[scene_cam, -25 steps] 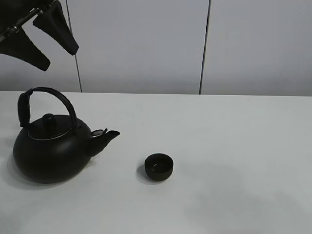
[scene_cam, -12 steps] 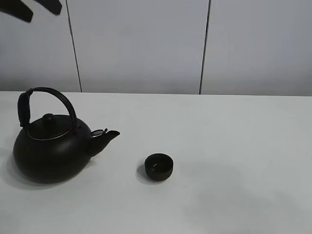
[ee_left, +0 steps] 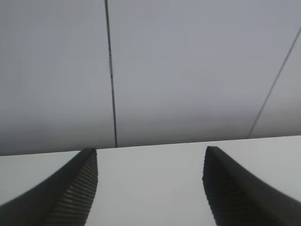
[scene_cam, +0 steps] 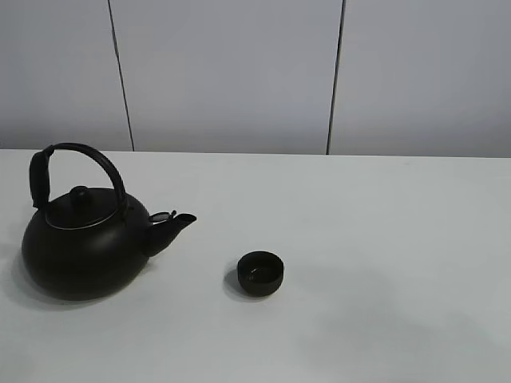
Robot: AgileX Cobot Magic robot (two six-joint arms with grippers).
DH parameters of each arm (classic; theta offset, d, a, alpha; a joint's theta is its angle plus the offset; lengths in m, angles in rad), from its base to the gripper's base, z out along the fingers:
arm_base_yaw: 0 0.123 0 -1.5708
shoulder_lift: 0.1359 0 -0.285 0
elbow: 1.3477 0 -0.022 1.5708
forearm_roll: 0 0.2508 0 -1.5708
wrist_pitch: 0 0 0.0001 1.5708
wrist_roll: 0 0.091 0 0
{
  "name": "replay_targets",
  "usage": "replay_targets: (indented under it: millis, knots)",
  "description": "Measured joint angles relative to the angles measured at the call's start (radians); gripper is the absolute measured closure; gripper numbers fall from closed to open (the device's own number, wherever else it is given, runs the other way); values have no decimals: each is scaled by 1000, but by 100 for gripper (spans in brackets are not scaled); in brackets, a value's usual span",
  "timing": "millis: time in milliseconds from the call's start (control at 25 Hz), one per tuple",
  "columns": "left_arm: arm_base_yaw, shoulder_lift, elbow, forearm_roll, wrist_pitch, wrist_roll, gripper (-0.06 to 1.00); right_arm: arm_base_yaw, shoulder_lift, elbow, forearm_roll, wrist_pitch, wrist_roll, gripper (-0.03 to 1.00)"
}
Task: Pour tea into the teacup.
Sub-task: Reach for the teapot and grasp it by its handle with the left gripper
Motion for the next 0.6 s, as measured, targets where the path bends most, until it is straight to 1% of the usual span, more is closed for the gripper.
replay_targets:
  millis: [40,160,280,400,440,520,600]
  knots:
    - [0,-23,56,3,-63,11,47,0,0,0,0,0,0,42]
    - [0,-52,232,34,-193,35,47,0,0,0,0,0,0,42]
    - [0,-52,332,84,-241,41,47,0,0,0,0,0,0,42]
    - [0,-52,389,119,-272,41,47,0,0,0,0,0,0,42]
    - [0,-52,407,122,-278,24,47,0,0,0,0,0,0,42]
    - [0,-52,446,127,-304,-51,47,0,0,0,0,0,0,42]
    - [0,-52,498,160,-384,-128,47,0,0,0,0,0,0,42]
